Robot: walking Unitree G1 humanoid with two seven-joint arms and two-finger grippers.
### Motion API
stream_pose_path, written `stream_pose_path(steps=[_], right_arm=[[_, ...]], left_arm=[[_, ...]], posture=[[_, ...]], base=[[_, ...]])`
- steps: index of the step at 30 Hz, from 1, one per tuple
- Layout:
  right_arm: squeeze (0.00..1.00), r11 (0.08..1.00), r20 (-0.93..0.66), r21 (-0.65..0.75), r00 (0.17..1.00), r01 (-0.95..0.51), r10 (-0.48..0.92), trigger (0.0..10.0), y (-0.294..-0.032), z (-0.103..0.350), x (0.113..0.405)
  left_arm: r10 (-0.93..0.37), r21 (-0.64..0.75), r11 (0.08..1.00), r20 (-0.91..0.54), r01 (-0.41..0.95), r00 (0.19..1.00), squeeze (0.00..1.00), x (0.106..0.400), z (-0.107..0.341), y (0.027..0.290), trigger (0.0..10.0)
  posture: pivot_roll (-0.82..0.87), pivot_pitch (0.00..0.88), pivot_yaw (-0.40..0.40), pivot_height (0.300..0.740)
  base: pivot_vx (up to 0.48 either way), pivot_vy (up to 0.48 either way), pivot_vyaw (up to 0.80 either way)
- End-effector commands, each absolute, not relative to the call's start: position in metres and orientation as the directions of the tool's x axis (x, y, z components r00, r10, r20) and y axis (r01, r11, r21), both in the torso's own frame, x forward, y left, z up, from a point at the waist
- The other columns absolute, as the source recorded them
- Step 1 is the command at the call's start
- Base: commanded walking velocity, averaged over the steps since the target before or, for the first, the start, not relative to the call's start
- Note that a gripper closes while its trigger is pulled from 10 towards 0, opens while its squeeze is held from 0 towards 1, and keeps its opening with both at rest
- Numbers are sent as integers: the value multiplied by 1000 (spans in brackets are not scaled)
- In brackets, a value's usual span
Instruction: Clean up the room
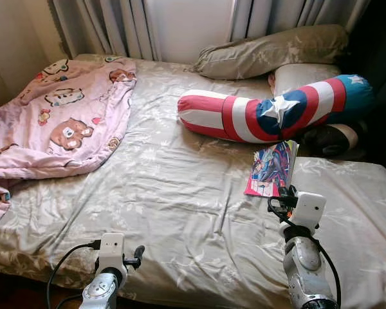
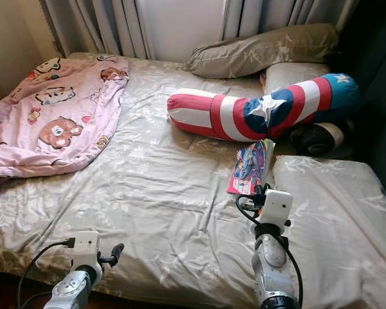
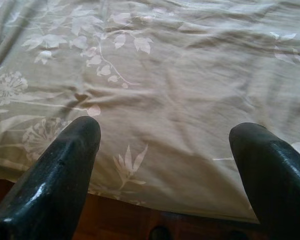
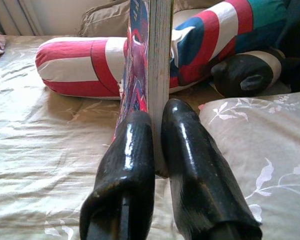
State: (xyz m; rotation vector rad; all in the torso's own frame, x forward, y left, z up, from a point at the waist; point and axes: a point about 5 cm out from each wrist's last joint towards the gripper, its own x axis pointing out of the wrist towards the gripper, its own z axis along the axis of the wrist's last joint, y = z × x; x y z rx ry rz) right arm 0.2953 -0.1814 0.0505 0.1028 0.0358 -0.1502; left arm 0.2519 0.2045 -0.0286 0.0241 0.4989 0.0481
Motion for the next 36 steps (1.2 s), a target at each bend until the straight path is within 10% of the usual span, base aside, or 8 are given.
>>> stream_pose_path(steps=[1,36], right_arm=[[0,985,-7,91,989,146,-146,10000,-182,59,299],[0,987,-95,154,994,-37,52,10000,-160,44,295]], left_arm=[[52,42,998,-484,-36,874,0,250,-30,206,10000],[28,24,1000,-400,-20,916,0,266,-16,199,10000]], posture=[[25,75,-61,739],[20,82,-63,739]], base=[[0,0,0],[0,0,0]])
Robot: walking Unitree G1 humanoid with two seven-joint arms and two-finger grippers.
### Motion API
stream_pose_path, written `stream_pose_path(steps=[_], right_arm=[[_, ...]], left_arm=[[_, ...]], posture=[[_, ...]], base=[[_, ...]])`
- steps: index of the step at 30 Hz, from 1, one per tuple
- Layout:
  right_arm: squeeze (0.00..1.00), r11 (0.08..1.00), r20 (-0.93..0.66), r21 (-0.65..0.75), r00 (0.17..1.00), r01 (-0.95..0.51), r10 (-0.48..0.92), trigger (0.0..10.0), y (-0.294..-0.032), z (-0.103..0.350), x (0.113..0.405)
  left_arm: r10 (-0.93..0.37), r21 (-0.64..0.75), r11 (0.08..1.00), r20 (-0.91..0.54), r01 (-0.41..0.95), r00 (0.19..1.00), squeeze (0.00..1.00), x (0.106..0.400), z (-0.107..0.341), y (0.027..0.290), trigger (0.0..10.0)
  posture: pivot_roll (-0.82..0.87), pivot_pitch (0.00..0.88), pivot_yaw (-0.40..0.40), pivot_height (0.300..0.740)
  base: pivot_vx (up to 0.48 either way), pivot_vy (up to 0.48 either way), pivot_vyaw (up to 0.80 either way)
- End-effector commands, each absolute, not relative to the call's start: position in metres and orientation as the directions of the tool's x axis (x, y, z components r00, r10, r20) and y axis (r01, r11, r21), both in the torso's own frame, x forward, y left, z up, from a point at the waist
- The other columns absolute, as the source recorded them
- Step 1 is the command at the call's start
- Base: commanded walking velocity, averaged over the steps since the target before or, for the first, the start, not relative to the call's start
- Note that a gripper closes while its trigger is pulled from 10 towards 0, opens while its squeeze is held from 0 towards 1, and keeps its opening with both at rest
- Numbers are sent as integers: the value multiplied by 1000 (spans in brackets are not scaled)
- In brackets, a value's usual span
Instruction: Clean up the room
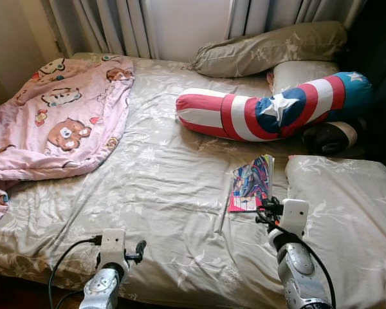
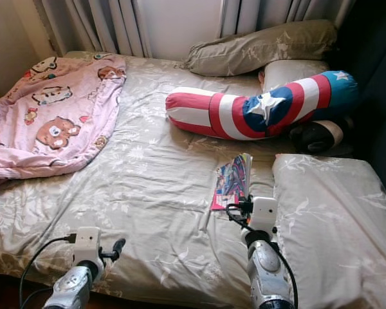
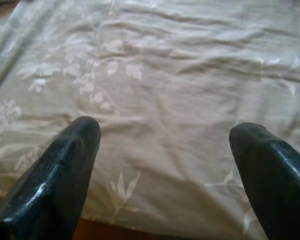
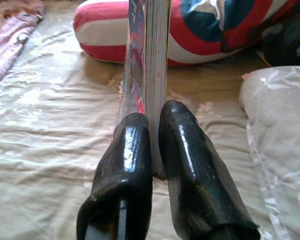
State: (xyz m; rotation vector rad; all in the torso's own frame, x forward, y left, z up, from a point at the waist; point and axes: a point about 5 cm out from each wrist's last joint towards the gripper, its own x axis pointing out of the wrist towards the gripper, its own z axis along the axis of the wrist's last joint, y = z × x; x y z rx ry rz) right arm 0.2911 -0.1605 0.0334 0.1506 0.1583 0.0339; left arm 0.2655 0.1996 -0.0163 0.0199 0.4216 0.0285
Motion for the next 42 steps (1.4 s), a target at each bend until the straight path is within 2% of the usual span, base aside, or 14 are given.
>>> stream_pose_path(steps=[1,10,19,32,37,42], right_arm=[[0,988,-102,149,993,-37,53,10000,-160,43,295],[0,988,-128,146,990,-41,60,10000,-159,41,295],[0,988,-117,147,991,-48,66,10000,-158,42,295],[0,988,-124,150,991,-27,46,10000,-160,41,295],[0,990,-117,137,992,-28,44,10000,-160,41,295],[0,988,-93,153,996,0,15,10000,-163,43,294]], left_arm=[[25,23,1000,-396,-17,918,0,267,-15,198,10000],[21,23,1000,-385,-13,923,0,268,-14,197,10000],[19,25,1000,-363,-11,932,0,271,-9,197,10000],[18,22,1000,-316,-11,948,0,278,-1,197,10000],[17,21,1000,-299,-12,954,0,281,2,197,10000],[13,21,1000,-285,-7,958,0,283,5,196,10000]], posture=[[20,82,-63,739],[20,84,-62,739],[22,85,-61,684],[23,88,-60,684],[23,88,-61,654],[25,88,-60,654]], base=[[0,0,0],[0,0,0],[0,0,0],[0,0,0],[0,0,0],[0,0,0]])
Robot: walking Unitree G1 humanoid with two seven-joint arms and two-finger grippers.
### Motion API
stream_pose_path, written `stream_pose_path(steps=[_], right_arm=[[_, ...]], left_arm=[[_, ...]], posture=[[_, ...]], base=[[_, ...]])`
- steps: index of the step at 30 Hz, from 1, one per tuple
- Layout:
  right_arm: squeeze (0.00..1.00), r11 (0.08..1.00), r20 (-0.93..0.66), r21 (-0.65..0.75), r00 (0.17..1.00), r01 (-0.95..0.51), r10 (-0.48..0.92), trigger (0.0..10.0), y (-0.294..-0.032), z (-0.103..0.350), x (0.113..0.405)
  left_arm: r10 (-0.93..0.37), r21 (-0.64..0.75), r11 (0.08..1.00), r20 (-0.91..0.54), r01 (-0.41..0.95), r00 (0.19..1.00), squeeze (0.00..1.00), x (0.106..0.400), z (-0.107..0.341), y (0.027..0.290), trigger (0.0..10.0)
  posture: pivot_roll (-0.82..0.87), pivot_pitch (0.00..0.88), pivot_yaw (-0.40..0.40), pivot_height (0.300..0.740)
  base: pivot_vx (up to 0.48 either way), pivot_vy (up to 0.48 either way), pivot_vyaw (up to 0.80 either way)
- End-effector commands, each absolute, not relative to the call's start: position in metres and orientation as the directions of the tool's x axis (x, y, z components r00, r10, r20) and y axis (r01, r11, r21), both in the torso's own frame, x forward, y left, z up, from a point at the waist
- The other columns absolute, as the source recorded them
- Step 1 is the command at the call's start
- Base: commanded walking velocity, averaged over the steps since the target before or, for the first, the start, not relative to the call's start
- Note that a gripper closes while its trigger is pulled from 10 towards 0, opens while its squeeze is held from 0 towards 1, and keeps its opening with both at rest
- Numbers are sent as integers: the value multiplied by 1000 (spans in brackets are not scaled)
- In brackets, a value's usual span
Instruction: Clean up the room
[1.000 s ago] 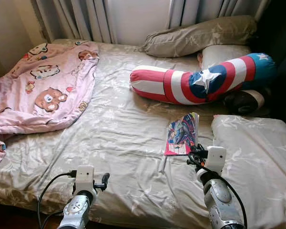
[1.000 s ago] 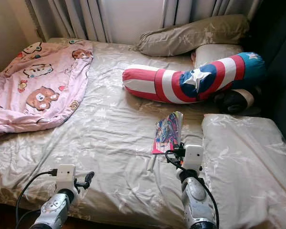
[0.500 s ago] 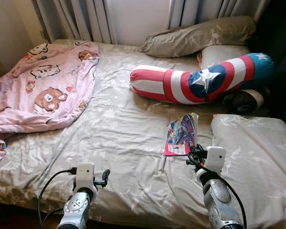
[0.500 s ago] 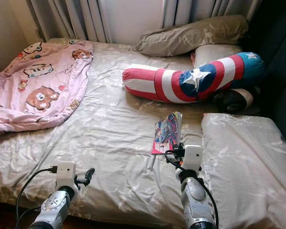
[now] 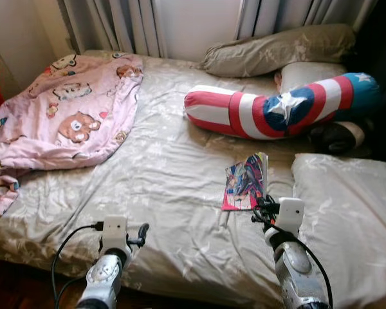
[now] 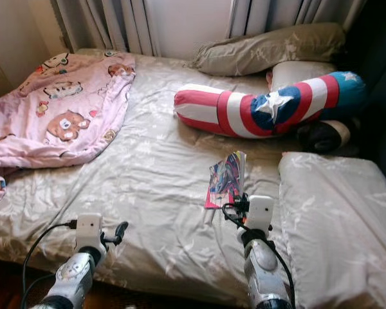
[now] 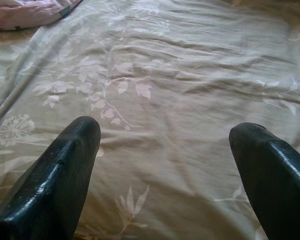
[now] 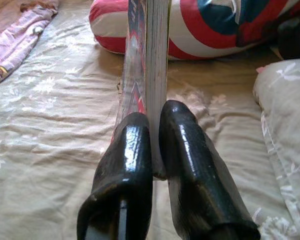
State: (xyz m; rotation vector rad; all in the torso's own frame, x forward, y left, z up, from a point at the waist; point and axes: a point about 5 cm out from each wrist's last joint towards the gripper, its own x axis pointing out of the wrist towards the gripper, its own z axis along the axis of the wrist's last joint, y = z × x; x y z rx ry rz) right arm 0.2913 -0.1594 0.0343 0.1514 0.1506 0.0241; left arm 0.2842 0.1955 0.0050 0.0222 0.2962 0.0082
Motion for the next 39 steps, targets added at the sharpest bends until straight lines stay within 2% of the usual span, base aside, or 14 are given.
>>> stream_pose_path(steps=[1,39], right_arm=[[0,988,-93,153,996,0,15,10000,-163,43,294],[0,988,-116,152,993,30,-13,10000,-166,38,293]], left_arm=[[13,21,1000,-285,-7,958,0,283,5,196,10000],[-33,36,998,-252,44,967,0,289,11,191,10000]], posture=[[25,88,-60,654],[27,92,-56,654]], base=[[0,0,0],[20,0,0]])
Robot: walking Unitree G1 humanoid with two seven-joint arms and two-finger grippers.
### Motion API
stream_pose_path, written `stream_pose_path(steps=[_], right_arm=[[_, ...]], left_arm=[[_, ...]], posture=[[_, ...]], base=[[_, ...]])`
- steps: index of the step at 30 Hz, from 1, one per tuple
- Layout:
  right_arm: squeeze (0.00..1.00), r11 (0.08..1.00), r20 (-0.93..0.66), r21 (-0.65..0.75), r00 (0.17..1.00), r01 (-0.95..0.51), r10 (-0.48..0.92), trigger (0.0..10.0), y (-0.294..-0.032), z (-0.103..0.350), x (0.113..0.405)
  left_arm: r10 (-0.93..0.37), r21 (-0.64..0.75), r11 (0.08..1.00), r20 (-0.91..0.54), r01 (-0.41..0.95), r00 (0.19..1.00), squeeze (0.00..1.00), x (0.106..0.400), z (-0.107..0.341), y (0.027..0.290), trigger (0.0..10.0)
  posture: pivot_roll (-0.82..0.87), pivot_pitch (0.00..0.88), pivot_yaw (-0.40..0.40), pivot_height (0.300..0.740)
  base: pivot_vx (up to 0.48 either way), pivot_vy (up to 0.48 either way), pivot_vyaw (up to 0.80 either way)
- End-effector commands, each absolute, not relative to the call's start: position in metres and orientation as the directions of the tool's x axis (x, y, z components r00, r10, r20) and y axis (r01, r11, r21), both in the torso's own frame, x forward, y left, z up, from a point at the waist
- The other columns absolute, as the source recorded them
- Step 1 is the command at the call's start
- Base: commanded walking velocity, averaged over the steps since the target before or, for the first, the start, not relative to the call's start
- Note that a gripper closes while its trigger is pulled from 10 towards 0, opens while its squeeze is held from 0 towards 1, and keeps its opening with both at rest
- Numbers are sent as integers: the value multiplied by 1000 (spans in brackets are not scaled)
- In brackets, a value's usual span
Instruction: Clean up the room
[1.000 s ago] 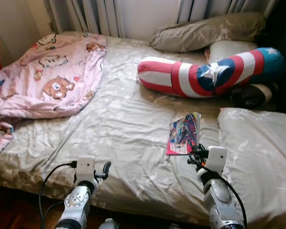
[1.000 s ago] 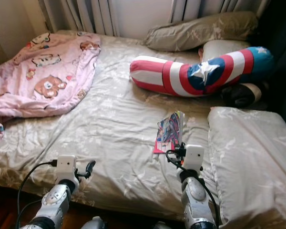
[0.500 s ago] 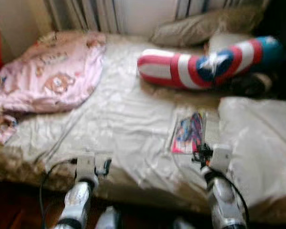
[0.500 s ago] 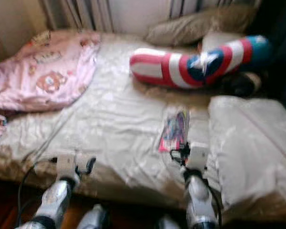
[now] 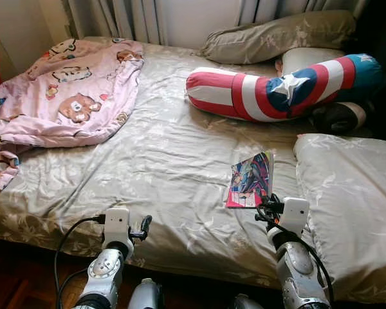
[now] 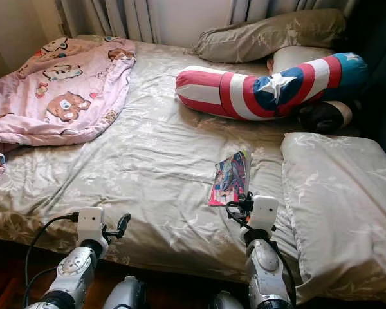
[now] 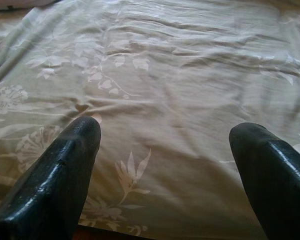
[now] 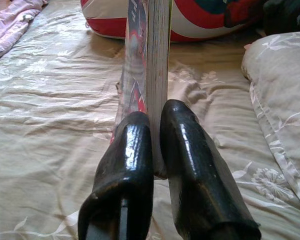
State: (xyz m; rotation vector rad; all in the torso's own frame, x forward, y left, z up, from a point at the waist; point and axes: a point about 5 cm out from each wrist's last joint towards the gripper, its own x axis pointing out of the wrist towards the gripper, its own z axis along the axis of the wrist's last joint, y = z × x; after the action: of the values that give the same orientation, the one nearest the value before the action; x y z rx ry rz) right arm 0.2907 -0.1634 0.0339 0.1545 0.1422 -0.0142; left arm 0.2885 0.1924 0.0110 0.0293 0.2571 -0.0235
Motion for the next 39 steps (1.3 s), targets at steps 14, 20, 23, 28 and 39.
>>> stream_pose_path(steps=[14,20,23,28,39], right_arm=[[0,987,-124,152,992,51,-32,10000,-169,37,293],[0,986,-142,154,989,59,-37,10000,-172,33,292],[0,986,-148,155,988,61,-38,10000,-173,33,292],[0,976,-174,212,985,56,-19,10000,-176,29,294],[0,945,-253,326,965,15,72,10000,-192,25,303]], left_arm=[[-36,40,998,-252,47,967,0,290,12,190,10000],[-31,47,998,-248,44,968,0,291,13,190,10000],[-31,50,998,-247,45,968,0,291,13,190,10000],[-31,53,998,-248,45,968,0,289,12,192,10000],[-38,99,993,-250,64,968,0,279,9,206,10000]], posture=[[28,85,-57,654],[30,86,-56,654],[31,87,-55,654],[36,99,-50,654],[87,164,-3,654]], base=[[292,0,0],[187,0,0],[0,0,0],[0,0,0],[0,0,0]])
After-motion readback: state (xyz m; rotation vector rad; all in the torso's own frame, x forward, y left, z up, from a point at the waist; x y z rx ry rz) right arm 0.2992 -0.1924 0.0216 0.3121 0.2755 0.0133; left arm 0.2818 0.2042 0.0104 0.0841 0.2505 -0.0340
